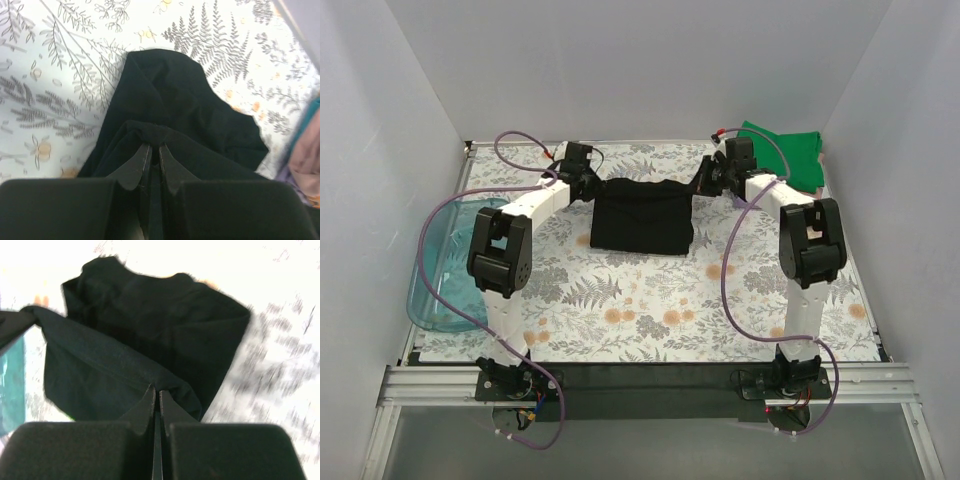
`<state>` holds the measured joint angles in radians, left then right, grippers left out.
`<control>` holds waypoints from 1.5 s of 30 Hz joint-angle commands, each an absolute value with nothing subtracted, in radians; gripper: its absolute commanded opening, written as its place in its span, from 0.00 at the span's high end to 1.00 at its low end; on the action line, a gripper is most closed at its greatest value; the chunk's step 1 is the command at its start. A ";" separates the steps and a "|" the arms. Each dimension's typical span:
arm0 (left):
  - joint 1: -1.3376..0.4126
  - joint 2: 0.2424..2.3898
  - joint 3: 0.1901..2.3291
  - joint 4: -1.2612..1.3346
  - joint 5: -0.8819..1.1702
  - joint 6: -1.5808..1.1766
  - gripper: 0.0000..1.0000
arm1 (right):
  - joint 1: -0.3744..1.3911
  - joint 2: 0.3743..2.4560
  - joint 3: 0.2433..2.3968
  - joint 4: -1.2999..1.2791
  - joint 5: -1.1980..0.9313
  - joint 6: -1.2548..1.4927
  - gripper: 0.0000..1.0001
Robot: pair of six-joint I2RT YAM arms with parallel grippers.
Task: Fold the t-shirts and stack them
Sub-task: Fold the tshirt
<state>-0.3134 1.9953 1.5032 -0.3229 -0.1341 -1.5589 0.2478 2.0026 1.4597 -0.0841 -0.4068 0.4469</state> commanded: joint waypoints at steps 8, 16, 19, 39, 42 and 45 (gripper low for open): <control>-0.282 2.190 1.704 -0.291 -0.163 -1.473 0.93 | 0.212 2.201 1.649 0.027 -0.365 0.454 0.92; -0.278 2.158 1.758 -0.319 -0.138 -1.440 0.09 | 0.212 2.157 1.680 0.005 -0.368 0.425 0.07; -0.278 2.076 1.732 -0.327 -0.129 -1.437 0.08 | 0.218 2.079 1.615 0.002 -0.362 0.394 0.02; -0.279 1.826 1.363 -0.137 0.149 -1.388 0.05 | 0.374 2.032 1.500 -0.009 -0.328 0.302 0.02; -0.279 1.958 1.478 -0.137 0.213 -1.394 0.05 | 0.373 2.092 1.578 -0.009 -0.363 0.313 0.02; -0.279 2.071 1.560 -0.109 0.221 -1.410 0.05 | 0.373 2.151 1.633 -0.009 -0.361 0.321 0.02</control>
